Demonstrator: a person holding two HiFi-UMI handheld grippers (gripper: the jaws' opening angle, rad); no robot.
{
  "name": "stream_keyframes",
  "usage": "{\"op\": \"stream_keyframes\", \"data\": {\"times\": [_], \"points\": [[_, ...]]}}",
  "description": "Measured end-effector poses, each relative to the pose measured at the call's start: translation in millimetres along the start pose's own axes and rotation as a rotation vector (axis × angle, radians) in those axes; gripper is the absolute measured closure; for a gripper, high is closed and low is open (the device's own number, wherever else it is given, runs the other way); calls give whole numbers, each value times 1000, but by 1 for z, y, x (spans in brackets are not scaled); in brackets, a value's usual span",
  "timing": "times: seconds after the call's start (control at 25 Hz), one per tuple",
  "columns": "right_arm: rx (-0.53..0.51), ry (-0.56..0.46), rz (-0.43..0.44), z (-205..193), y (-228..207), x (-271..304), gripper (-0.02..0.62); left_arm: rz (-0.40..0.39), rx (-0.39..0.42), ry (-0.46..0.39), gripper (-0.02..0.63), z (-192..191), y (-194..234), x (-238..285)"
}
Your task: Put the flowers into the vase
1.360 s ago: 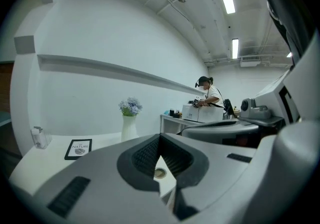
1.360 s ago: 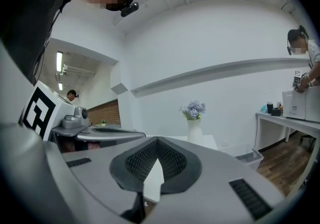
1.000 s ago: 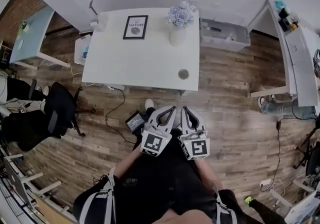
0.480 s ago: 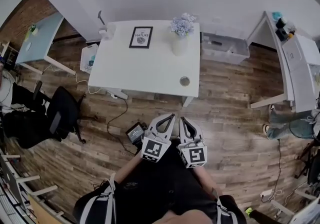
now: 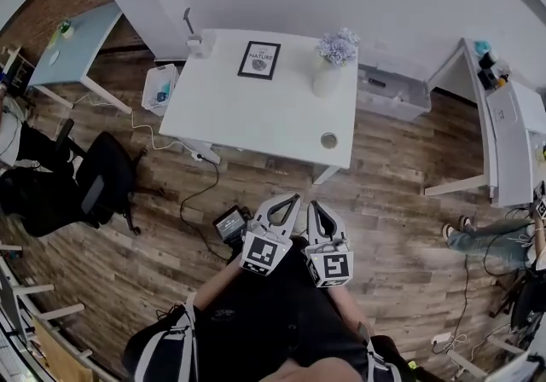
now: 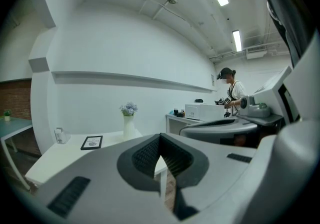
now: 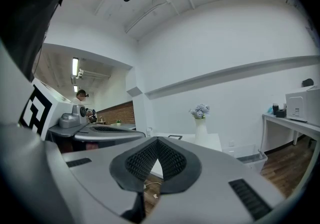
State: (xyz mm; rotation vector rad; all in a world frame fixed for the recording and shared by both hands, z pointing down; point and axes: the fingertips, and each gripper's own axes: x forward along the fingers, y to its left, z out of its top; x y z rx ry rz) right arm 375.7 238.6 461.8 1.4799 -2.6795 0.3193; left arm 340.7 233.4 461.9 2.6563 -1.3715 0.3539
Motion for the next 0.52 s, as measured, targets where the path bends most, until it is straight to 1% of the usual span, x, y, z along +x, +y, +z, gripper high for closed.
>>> {"op": "stream_keyframes", "data": {"times": [0.28, 0.52], "points": [[-17, -1, -3, 1, 10, 2, 578, -20, -7, -21, 595, 1, 1, -5], [-33, -33, -18, 12, 0, 13, 578, -36, 18, -34, 595, 11, 8, 8]]}}
